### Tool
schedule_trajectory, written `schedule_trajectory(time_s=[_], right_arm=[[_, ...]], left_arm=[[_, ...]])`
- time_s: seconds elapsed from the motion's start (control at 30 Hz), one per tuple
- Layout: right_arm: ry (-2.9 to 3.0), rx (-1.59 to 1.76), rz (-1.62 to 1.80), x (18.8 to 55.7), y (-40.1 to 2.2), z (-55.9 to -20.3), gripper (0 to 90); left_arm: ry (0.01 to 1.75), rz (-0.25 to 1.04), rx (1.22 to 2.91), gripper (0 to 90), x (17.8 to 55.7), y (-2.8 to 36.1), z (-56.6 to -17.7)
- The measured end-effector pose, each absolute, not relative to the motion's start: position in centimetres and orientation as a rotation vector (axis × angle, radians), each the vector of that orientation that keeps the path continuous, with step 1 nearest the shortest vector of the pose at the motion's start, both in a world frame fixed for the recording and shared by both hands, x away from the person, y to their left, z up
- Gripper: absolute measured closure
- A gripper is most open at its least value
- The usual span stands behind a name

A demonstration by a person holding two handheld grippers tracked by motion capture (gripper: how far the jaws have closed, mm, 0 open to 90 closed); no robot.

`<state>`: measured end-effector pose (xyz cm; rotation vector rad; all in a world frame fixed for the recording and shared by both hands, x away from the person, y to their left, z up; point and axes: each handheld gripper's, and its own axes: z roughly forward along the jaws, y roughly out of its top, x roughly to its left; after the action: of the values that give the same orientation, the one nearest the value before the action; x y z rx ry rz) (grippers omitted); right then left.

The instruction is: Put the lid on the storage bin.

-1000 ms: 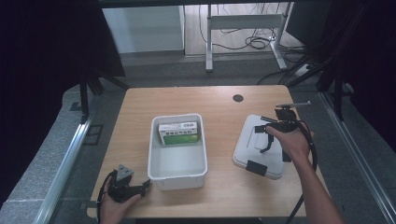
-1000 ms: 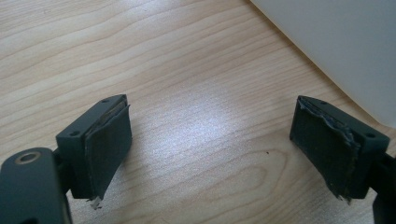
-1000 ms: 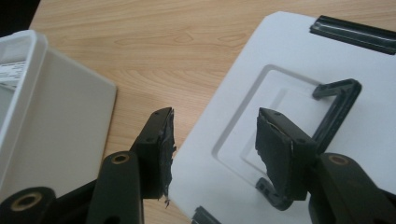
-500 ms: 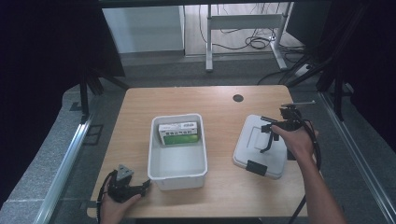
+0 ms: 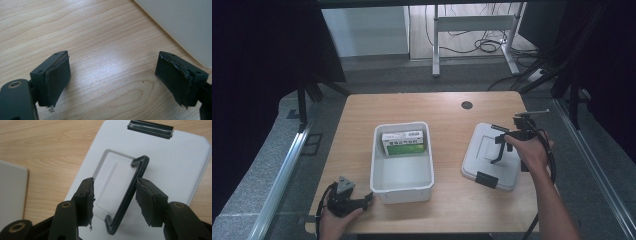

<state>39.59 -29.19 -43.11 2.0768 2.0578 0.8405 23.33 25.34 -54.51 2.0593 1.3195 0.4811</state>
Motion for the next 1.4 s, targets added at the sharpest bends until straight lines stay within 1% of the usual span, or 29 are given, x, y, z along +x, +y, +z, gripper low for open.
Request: schedule_trajectory(time_s=[0.37, 0.67, 0.87, 0.97, 1.03, 1.23, 1.4], right_arm=[[2.052, 2.098, 0.773, 40.0, -29.2, -43.7, 49.4], [2.012, 2.171, 0.777, 40.4, -29.7, -45.2, 49.6], [1.972, 2.23, 0.779, 40.6, -30.2, -45.7, 53.5], [1.971, 2.255, 0.777, 40.6, -30.3, -45.9, 57.2], [1.97, 2.277, 0.782, 40.7, -30.3, -46.1, 61.2], [1.943, 2.435, 0.785, 41.1, -30.1, -46.3, 78.0], [1.882, 2.536, 0.796, 41.3, -30.2, -46.4, 81.9]], left_arm=[[1.32, 0.481, 2.059, 12.7, 23.3, 25.3, -54.5], [1.319, 0.481, 2.059, 12.7, 23.3, 25.3, -54.5], [1.32, 0.482, 2.059, 12.7, 23.3, 25.3, -54.5], [1.32, 0.482, 2.059, 12.7, 23.3, 25.3, -54.5], [1.319, 0.481, 2.059, 12.7, 23.3, 25.3, -54.5], [1.319, 0.481, 2.059, 12.7, 23.3, 25.3, -54.5], [1.319, 0.482, 2.059, 12.7, 23.3, 25.3, -54.5]])
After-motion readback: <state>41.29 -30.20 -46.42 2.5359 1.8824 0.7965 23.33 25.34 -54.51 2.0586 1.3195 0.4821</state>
